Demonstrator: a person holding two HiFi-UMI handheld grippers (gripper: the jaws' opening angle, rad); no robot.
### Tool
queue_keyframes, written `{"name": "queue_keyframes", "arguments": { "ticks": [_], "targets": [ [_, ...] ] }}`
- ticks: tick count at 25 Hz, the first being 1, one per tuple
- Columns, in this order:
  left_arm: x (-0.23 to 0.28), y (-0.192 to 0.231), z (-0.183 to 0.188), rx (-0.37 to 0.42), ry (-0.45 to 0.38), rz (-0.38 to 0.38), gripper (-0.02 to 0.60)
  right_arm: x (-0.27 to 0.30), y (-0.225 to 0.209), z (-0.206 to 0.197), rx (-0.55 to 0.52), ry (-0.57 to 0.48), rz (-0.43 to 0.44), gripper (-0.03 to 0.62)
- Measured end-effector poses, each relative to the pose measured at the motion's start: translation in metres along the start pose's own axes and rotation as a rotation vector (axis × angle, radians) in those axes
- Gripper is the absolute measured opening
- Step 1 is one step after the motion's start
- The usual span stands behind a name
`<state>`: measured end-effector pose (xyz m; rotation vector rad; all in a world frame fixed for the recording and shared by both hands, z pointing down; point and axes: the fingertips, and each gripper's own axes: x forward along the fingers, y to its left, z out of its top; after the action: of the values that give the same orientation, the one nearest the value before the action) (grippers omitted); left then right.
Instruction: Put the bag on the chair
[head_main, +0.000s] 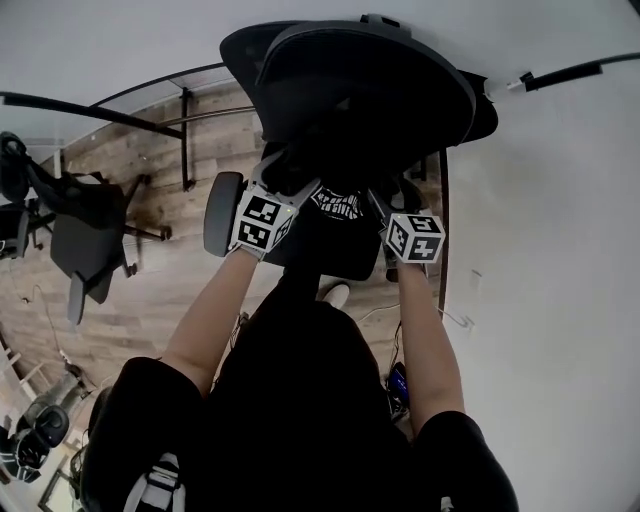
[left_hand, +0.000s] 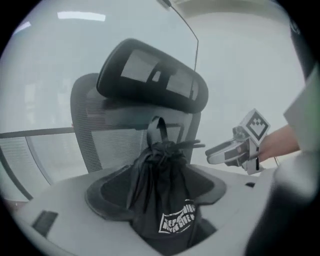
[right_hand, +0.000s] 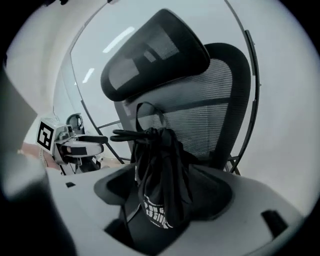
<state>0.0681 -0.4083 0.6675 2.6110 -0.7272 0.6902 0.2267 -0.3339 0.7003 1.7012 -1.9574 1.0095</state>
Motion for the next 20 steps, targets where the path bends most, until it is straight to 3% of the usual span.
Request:
{"name": "queue_keyframes", "arguments": {
  "ticks": [9, 14, 20],
  "targets": [
    [-0.099, -0.09, 0.034, 0.009, -0.126, 0.049, 0.322, -0.113, 0.062, -0.006, -0.044, -0.121, 0.139, 0.328],
    [-0.159, -0.139, 0.059, 0.063, -0.226, 0.091, 0.322, -0.181, 0.101, 0.004, -0.076, -0.225, 0.216, 0.31],
    [-0.229, -0.218, 0.091, 0.141, -0.361, 0.025, 0.291, -0.266, 0.142, 0.007, -0.235, -0.337, 0.284, 0.232]
  ]
}}
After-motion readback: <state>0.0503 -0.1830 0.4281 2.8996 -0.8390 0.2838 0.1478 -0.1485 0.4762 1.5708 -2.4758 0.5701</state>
